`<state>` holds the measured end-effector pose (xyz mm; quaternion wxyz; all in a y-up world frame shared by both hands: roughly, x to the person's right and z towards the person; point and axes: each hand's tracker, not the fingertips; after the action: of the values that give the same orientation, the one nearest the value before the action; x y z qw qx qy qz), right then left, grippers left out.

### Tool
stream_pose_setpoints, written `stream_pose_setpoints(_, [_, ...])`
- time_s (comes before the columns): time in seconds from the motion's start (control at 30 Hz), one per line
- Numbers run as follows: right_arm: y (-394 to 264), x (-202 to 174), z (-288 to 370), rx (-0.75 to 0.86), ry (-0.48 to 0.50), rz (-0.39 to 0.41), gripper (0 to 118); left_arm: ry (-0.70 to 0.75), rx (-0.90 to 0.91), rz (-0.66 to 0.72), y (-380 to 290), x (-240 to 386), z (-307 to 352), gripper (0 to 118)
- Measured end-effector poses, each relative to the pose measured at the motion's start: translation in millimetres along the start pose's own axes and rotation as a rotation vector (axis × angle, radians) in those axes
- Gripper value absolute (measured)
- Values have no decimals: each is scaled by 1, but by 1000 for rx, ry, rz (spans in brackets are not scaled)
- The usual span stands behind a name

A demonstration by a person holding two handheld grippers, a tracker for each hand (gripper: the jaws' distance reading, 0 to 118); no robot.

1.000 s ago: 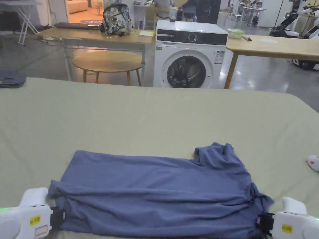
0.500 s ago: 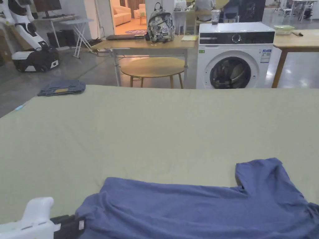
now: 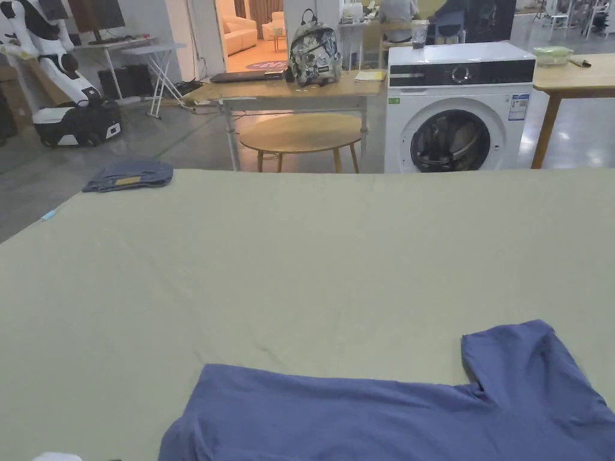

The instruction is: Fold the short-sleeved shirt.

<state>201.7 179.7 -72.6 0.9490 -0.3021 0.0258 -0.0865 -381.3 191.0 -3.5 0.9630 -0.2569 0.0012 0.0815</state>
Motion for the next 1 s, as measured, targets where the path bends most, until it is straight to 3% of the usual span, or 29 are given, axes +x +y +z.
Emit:
stream_pose_setpoints(0.1, [28, -25, 20, 123, 48, 97, 68, -33, 169, -27, 33, 30, 29, 68])
stream_pose_setpoints(0.17, [39, -41, 22, 166, 55, 154, 62, -56, 234, -47, 47, 45, 39, 62])
stream_pose_setpoints(0.23, [43, -54, 17, 169, 71, 179, 24, -99, 246, -65, 55, 56, 42, 33])
stream_pose_setpoints(0.27, [40, -58, 12, 185, 94, 189, 5, -103, 227, -61, 56, 60, 38, 9])
stream_pose_setpoints(0.3, [36, -62, 8, 205, 109, 196, 0, -83, 218, -49, 52, 63, 32, 0])
stream_pose_setpoints(0.5, [29, -76, -8, 130, 166, 177, 0, -122, 21, 18, 69, 44, -23, 0])
stream_pose_setpoints(0.57, [24, -74, -9, 130, 171, 176, 0, -102, 55, -8, 85, 34, -52, 0])
stream_pose_setpoints(0.6, [21, -72, -10, 126, 173, 176, 0, -97, -43, 12, 95, 18, -76, 6])
stream_pose_setpoints(0.67, [17, -67, -11, 103, 173, 169, 0, -104, -161, 59, 102, -3, -127, 54])
stream_pose_setpoints(0.83, [0, -43, -16, 23, 131, 121, 0, 28, -383, 83, 104, -26, -243, 54])
stream_pose_setpoints(0.97, [-5, -23, -13, -12, 63, 99, 0, 61, -546, 132, 76, -50, -294, 54])
stream_pose_setpoints(1.0, [-5, -18, -14, -23, 49, 96, 0, 56, -514, 123, 73, -48, -293, 53])
